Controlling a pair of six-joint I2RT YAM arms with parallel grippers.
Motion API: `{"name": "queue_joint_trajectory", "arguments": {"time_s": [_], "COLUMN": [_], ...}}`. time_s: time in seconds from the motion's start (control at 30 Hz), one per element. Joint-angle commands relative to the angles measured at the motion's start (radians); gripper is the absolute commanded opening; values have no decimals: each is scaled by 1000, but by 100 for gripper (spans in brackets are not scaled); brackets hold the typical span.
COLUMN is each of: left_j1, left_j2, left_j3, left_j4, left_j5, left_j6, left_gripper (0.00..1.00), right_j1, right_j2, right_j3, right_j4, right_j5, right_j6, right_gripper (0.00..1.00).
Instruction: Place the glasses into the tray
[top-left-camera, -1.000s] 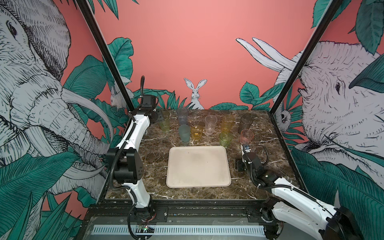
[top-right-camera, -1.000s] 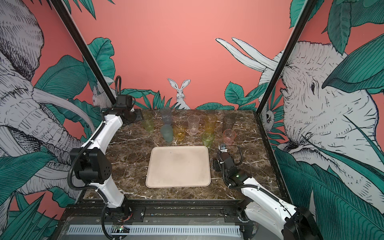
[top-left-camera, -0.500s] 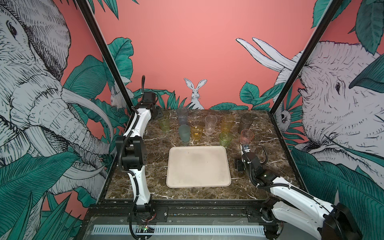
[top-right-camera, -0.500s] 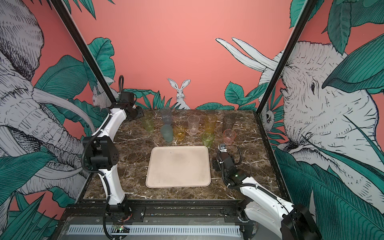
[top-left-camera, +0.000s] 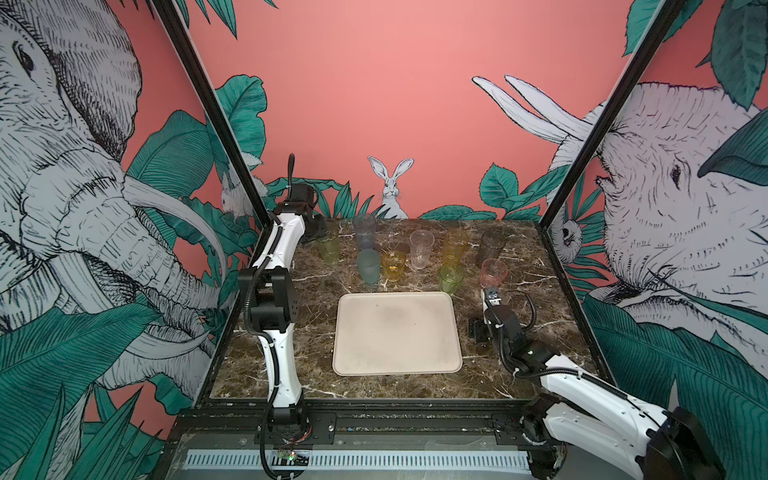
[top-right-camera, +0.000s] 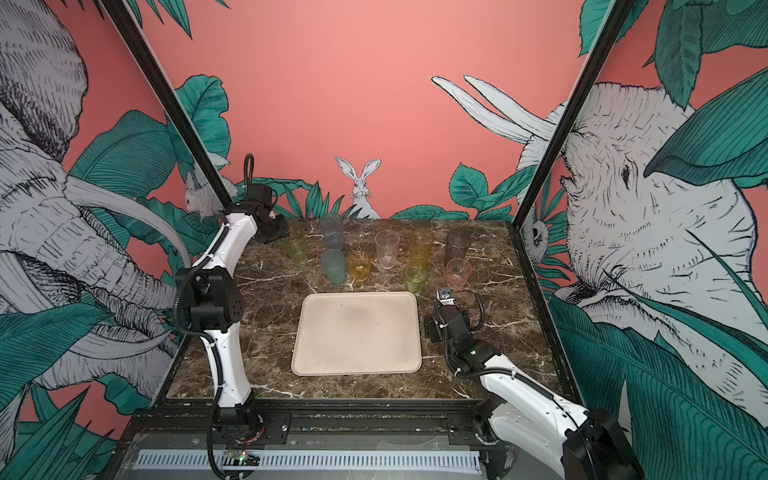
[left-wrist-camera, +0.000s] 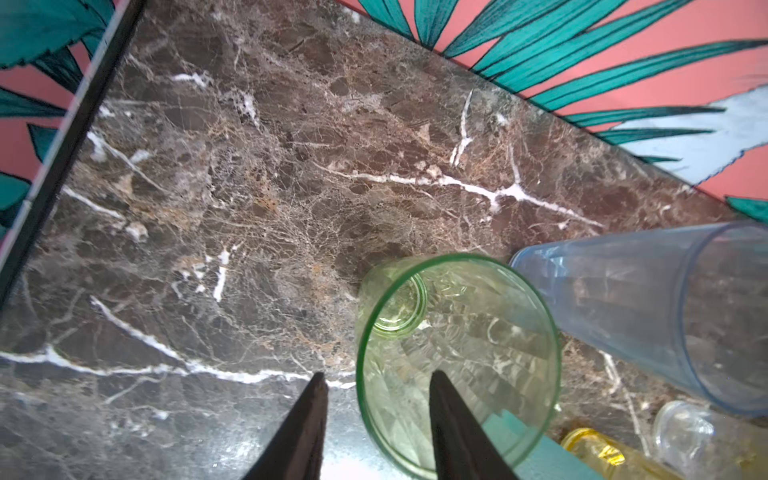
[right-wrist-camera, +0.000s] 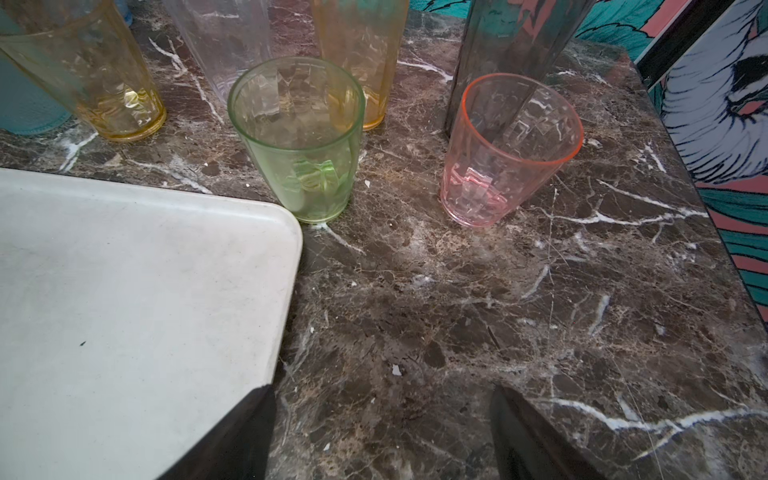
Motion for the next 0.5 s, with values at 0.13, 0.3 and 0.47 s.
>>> {"name": "queue_joint_trajectory", "arguments": {"time_s": [0.13, 0.3, 0.47], "left_j1": [5, 5, 5], "left_j2": [15, 38, 41], "left_j3": [46, 70, 65], "left_j4": [-63, -80, -74], "left_j5": [10, 16, 18], "left_j6": [7, 11, 11], "left_gripper": [37, 33, 27], "right_j1": [-5, -5, -5], "right_j2": [4, 3, 4], "right_j3": [-1, -2, -2], "right_j4": [35, 33, 34], "right_j5": [24, 25, 24], "right_j6": [-4, -3, -3], "right_gripper": [83, 84, 84]}}
